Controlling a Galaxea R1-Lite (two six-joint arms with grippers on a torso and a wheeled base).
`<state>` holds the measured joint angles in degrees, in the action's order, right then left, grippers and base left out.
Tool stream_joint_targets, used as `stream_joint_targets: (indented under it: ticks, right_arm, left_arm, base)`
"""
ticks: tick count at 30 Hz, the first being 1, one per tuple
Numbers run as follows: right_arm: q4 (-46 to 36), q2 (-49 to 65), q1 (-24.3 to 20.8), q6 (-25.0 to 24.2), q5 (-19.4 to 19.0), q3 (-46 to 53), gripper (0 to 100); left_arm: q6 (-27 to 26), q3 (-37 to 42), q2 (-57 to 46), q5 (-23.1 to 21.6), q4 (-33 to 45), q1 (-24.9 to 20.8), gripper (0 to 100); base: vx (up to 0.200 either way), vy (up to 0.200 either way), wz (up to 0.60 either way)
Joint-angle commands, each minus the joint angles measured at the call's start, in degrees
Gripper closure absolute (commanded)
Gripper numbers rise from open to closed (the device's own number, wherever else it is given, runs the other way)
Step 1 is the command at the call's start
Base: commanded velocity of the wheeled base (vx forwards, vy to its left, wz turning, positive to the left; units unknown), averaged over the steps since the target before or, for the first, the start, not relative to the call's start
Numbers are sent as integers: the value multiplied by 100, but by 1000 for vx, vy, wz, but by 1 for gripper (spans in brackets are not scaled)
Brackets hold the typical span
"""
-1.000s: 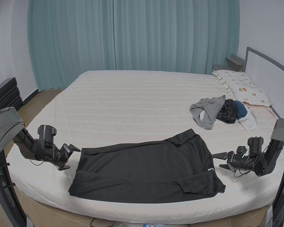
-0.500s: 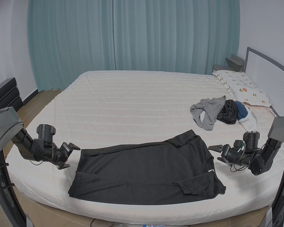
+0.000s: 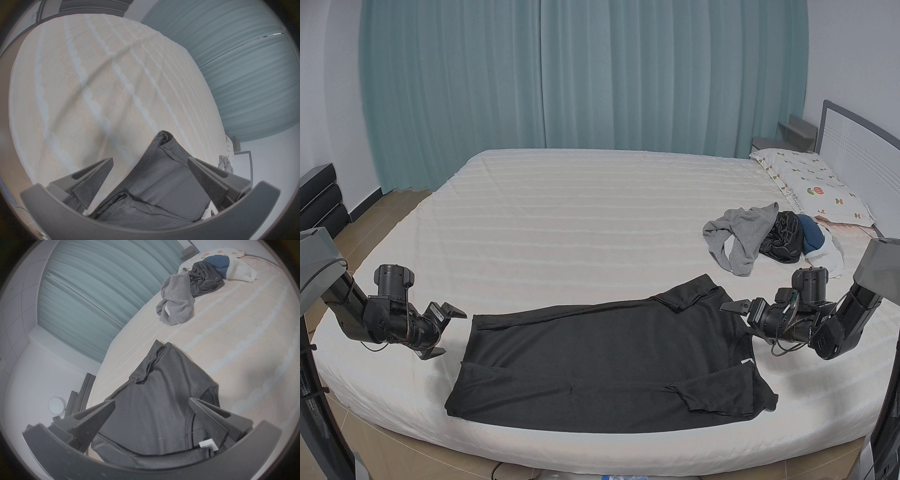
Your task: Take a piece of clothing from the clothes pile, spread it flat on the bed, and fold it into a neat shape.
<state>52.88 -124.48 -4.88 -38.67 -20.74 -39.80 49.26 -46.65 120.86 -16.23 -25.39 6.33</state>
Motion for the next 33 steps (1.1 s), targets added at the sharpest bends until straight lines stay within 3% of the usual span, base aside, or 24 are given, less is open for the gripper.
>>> stream_joint_targets:
  ticks: [1, 8, 13, 19, 33]
  right_arm:
    - [-103, -182, -110, 0, 175, -291, 0]
    - [-498, -463, -303, -18, 412, -863, 0]
    - [-973, -657, -506, -290, 456, -1460, 0]
    - [-1658, -1193, -655, -290, 817, -2339, 0]
    - [-2713, -1870, -883, -282, 1037, -4018, 0]
  left_arm:
    - [-4, 7, -1, -3, -1, 9, 0]
    - [-4, 7, 34, -3, -1, 9, 0]
    - [4, 16, 43, -3, -1, 0, 0]
    - [4, 16, 52, -3, -1, 0, 0]
    - [92, -54, 149, -12, -1, -26, 0]
  base:
    - [0, 0, 0]
    - [0, 0, 0]
    - [0, 0, 0]
    - [0, 0, 0]
    - [0, 0, 0]
